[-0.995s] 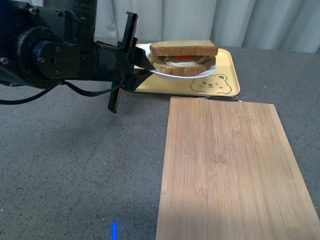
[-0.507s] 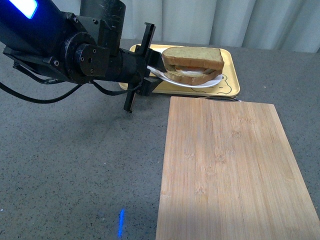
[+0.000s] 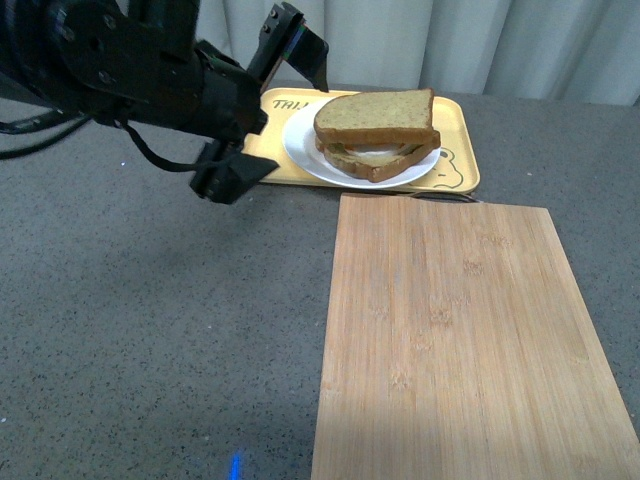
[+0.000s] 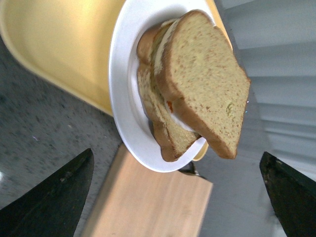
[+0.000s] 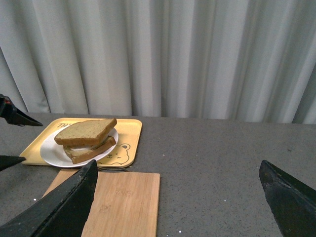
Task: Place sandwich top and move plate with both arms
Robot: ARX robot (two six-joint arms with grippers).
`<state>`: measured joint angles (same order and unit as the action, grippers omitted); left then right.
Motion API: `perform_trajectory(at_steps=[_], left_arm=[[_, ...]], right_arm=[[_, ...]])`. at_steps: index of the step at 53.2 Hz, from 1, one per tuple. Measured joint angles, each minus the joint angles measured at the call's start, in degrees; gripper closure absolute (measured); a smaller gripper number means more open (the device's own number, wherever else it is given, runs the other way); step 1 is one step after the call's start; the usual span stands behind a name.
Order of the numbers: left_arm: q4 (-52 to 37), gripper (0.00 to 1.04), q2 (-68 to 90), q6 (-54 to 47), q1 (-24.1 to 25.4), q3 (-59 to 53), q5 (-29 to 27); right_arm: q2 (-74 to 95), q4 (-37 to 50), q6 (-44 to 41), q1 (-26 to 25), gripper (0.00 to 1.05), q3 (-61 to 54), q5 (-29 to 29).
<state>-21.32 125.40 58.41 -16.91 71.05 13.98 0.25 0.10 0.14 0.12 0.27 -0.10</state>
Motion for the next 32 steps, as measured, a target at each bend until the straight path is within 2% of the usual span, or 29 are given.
perform_trajectory(at_steps=[1, 5, 8, 10, 13, 17, 27, 32], left_arm=[[-0.81, 0.06, -0.22, -1.84, -0.13, -0.57, -1.46], [-19.54, 0.18, -1.55, -17.68, -0.50, -7.32, -17.05], [-32.15, 0.27, -2.82, -29.18, -0.20, -13.60, -24.55], [-39.89, 0.34, -4.42, -36.30, 0.44, -18.67, -27.54], [-46.62, 0.43, -7.23, -44.28, 1.73, -24.28, -27.69], [-51.15, 0.56, -12.13, -51.08, 3.48, -30.47, -27.30], [-53.22, 1.01, -25.44, -56.89, 7.52, -46.90, -23.23], [-53.13, 1.01, -31.32, -57.33, 8.72, -52.02, -21.46]], right_arm=[[0.00, 0.00, 0.00, 0.00, 0.09, 0.00, 0.00], [0.00, 0.00, 0.00, 0.00, 0.09, 0.00, -0.02], [0.00, 0.00, -0.02, 0.00, 0.09, 0.00, -0.04], [0.00, 0.00, 0.00, 0.00, 0.09, 0.00, 0.00], [0.00, 0.00, 0.00, 0.00, 0.09, 0.00, 0.00], [0.00, 0.00, 0.00, 0.00, 0.09, 0.00, 0.00], [0.00, 0.00, 0.00, 0.00, 0.09, 0.00, 0.00], [0.00, 0.00, 0.00, 0.00, 0.09, 0.00, 0.00]])
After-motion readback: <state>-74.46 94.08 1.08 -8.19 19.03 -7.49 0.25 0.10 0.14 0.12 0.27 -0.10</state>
